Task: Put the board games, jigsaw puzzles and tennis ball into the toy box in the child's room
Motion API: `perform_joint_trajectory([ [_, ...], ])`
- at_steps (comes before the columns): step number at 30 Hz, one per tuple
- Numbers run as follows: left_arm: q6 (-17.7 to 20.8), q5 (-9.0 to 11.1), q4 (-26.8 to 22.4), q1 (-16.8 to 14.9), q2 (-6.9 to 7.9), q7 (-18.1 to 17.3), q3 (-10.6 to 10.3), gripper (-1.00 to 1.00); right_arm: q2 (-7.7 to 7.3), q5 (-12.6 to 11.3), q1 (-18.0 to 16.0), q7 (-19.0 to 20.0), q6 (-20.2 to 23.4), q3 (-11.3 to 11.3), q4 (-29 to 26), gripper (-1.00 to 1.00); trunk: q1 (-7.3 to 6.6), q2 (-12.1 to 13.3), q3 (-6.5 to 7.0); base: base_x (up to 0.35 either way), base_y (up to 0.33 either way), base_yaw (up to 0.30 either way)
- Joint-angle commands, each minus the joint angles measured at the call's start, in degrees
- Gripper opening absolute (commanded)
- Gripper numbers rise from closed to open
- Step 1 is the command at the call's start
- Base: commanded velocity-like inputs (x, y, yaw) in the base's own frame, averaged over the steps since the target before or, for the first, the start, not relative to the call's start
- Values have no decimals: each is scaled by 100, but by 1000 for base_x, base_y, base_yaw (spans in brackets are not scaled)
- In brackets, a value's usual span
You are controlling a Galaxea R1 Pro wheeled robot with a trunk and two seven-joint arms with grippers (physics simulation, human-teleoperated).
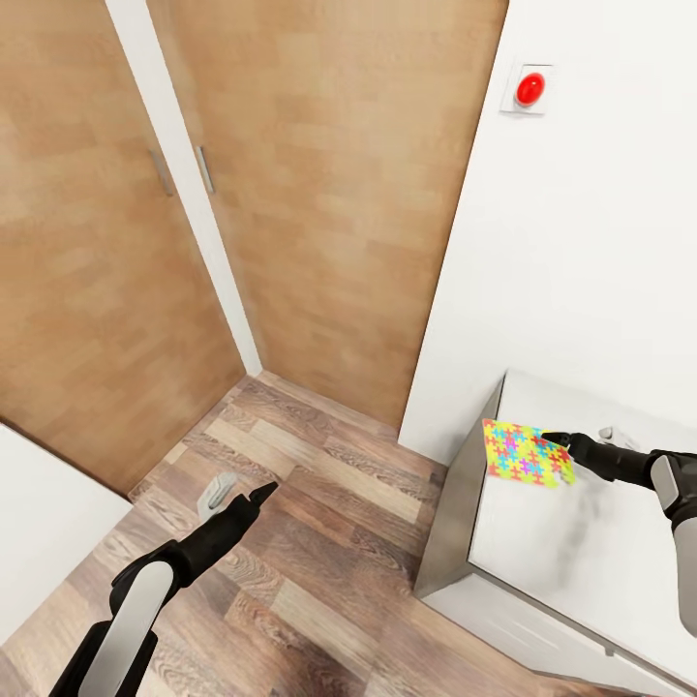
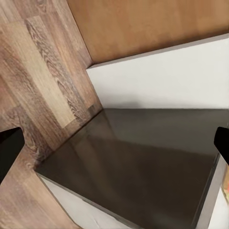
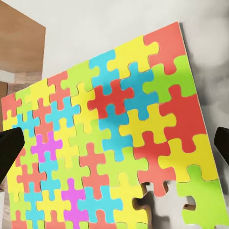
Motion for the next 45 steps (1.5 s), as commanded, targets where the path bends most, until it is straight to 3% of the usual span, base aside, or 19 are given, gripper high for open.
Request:
perform_joint_trajectory([
  [1, 10, 61, -9, -3, 4, 53, -7, 100, 4, 61, -8, 47, 26, -40, -4, 100, 3, -11, -10, 0, 0, 7],
  [40, 9, 61, -9, -3, 4, 53, -7, 100, 2, 67, -8, 38, 11, -46, -8, 100, 3, -11, 12, 0, 0, 49],
  [45, 5, 56, 49, -18, -24, 53, -33, 100, -71, 73, -2, 31, 10, -52, -82, 100, 3, -11, 12, 0, 0, 1],
])
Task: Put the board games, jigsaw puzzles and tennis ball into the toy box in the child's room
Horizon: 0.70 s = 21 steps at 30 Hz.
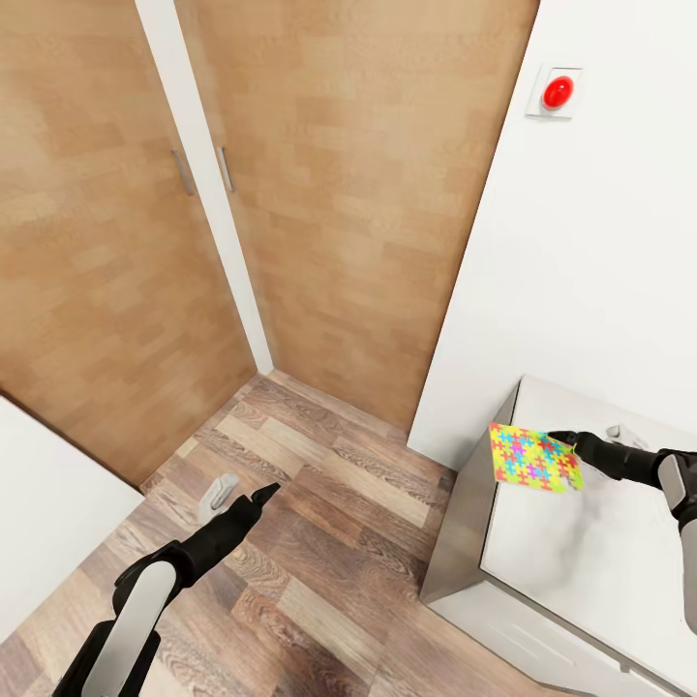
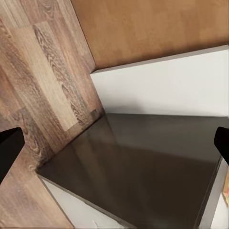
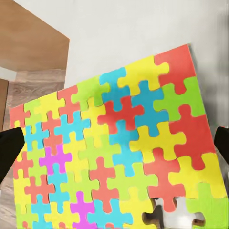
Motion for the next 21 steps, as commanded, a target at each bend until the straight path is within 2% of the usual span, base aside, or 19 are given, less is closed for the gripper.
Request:
perform_joint_trajectory([
  [1, 10, 60, -7, -4, 4, 53, -8, 100, 3, 60, -8, 48, 27, -38, -6, 100, 3, -10, -10, 0, 0, 0],
  [4, -96, 58, 312, -131, -161, 37, -145, 100, -188, 56, 37, 48, 37, -49, -360, 100, 3, -10, -10, 0, 0, 0],
  [5, -96, 58, 312, -131, -161, 37, -145, 100, -188, 56, 37, 48, 37, -49, -360, 100, 3, -10, -10, 0, 0, 0],
  [8, -312, 53, 979, -497, -381, -58, -443, 100, -369, 14, 184, 152, 70, -89, -1028, 100, 3, -10, -10, 0, 0, 0],
  [9, -312, 53, 979, -497, -381, -58, -443, 100, -369, 14, 184, 152, 70, -89, -1028, 100, 3, -10, -10, 0, 0, 0],
  [11, -460, 56, 1607, -877, -512, -196, -748, 100, -436, -69, 454, 362, 89, -164, -1578, 100, 3, -10, -10, 0, 0, 0],
  [12, -460, 56, 1607, -877, -512, -196, -748, 100, -436, -69, 454, 362, 89, -164, -1578, 100, 3, -10, -10, 0, 0, 0],
  [13, -535, 59, 1952, -1096, -575, -294, -921, 100, -450, -128, 636, 499, 95, -219, -1887, 100, 3, -10, -10, 0, 0, 0],
  [14, -535, 59, 1952, -1096, -575, -294, -921, 100, -450, -128, 636, 499, 95, -219, -1887, 100, 3, -10, -10, 0, 0, 0],
  [15, -612, 74, 2309, -1325, -640, -408, -1093, 100, -455, -197, 834, 641, 101, -279, -2212, 100, 3, -10, -10, 0, 0, 0],
  [16, -612, 74, 2309, -1325, -640, -408, -1093, 100, -455, -197, 834, 641, 101, -279, -2212, 100, 3, -10, -10, 0, 0, 0],
  [18, -768, 104, 3001, -1764, -766, -680, -1390, 100, -447, -354, 1235, 894, 115, -379, -2868, 100, 3, -10, -10, 0, 0, 0],
  [19, -768, 104, 3001, -1764, -766, -680, -1390, 100, -447, -354, 1235, 894, 115, -379, -2868, 100, 3, -10, -10, 0, 0, 0],
  [21, -898, 131, 3569, -2128, -866, -998, -1595, 100, -391, -514, 1608, 1063, 152, -442, -3499, 100, 3, -10, -10, 0, 0, 0],
])
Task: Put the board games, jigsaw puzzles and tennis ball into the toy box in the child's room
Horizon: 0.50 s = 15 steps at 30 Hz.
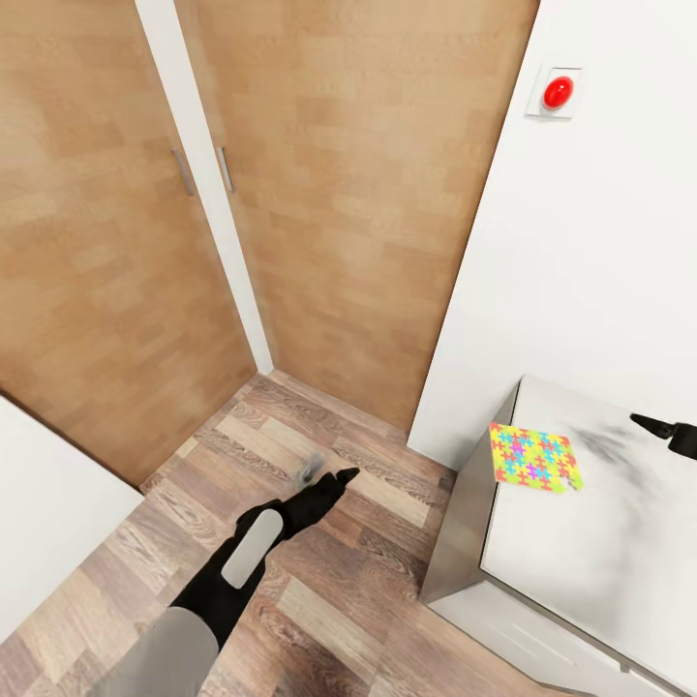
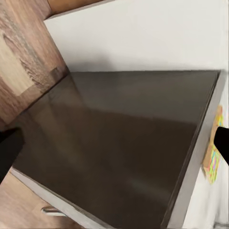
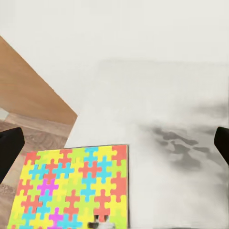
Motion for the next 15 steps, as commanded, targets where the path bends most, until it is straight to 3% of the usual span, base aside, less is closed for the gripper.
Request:
perform_joint_trajectory([
  [1, 18, 21, 10, -10, -2, -11, -1, 100, 2, 15, -1, 35, 38, -12, -13, 100, 3, -10, -9, 0, 0, 0],
  [5, -121, 64, 633, -404, -94, -634, -221, 100, 277, -183, 522, 213, 176, -75, -1067, 100, 3, -10, -9, 0, 0, 0],
  [8, -139, 72, 720, -456, -98, -761, -250, 100, 363, -205, 601, 238, 206, -84, -1273, 100, 3, -10, -9, 0, 0, 0],
  [11, -173, 88, 893, -552, -100, -1031, -304, 100, 600, -258, 758, 302, 268, -100, -1756, 100, 3, -10, -9, 0, 0, 0],
  [15, -186, 93, 963, -579, -102, -1146, -323, 100, 718, -282, 822, 330, 299, -104, -1997, 100, 3, -10, -9, 0, 0, 0],
])
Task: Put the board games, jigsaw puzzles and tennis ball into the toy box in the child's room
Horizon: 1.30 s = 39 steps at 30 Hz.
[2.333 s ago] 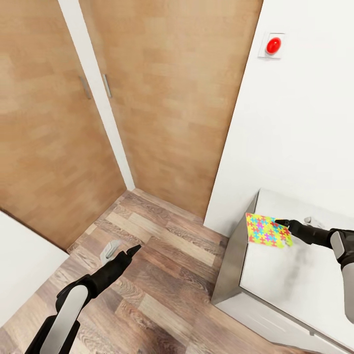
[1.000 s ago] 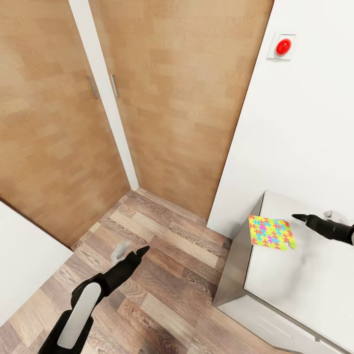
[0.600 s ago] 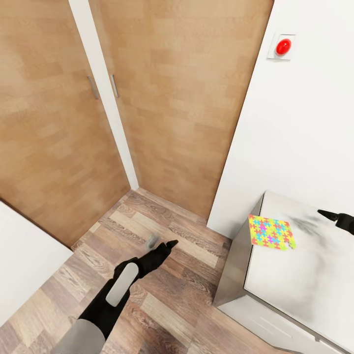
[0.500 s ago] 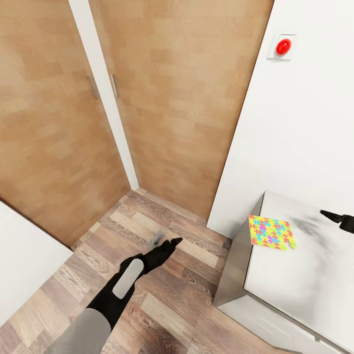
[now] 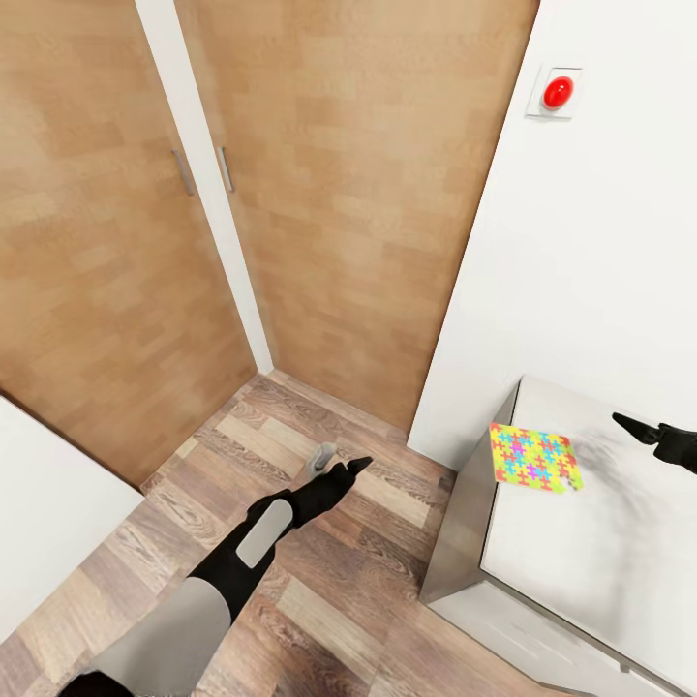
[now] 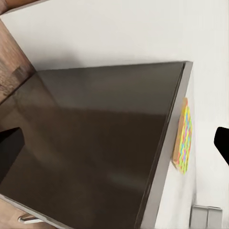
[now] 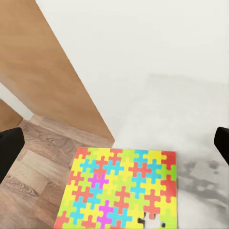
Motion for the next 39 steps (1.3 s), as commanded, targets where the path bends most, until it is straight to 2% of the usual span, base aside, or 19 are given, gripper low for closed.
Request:
perform_joint_trajectory([
  [1, 19, 44, 27, -13, 0, -55, -10, 100, 43, -24, 17, 26, 63, -8, -93, 100, 3, -10, -9, 0, 0, 0],
  [9, 0, 50, 94, -30, 3, -333, -21, 100, 160, -49, 79, 53, 285, 4, -363, 100, 3, -10, -9, 0, 0, 0],
  [27, 3, 46, 109, 47, 23, -682, -14, 100, 212, -59, 104, 65, 600, 32, -486, 100, 3, -10, -9, 4, 27, -34],
  [31, 0, 12, 115, 51, 24, -889, -22, 100, 214, -59, 105, 65, 616, 33, -491, 100, 3, -10, -9, 128, 111, -170],
  [32, -4, -19, 131, 54, 24, -1033, -37, 100, 216, -60, 106, 65, 624, 34, -497, 100, 3, -10, -9, 229, 118, -92],
  [39, -26, -48, 146, 56, 18, -1116, -60, 100, 217, -60, 107, 66, 630, 40, -547, 100, 3, -10, -9, 248, 110, -54],
])
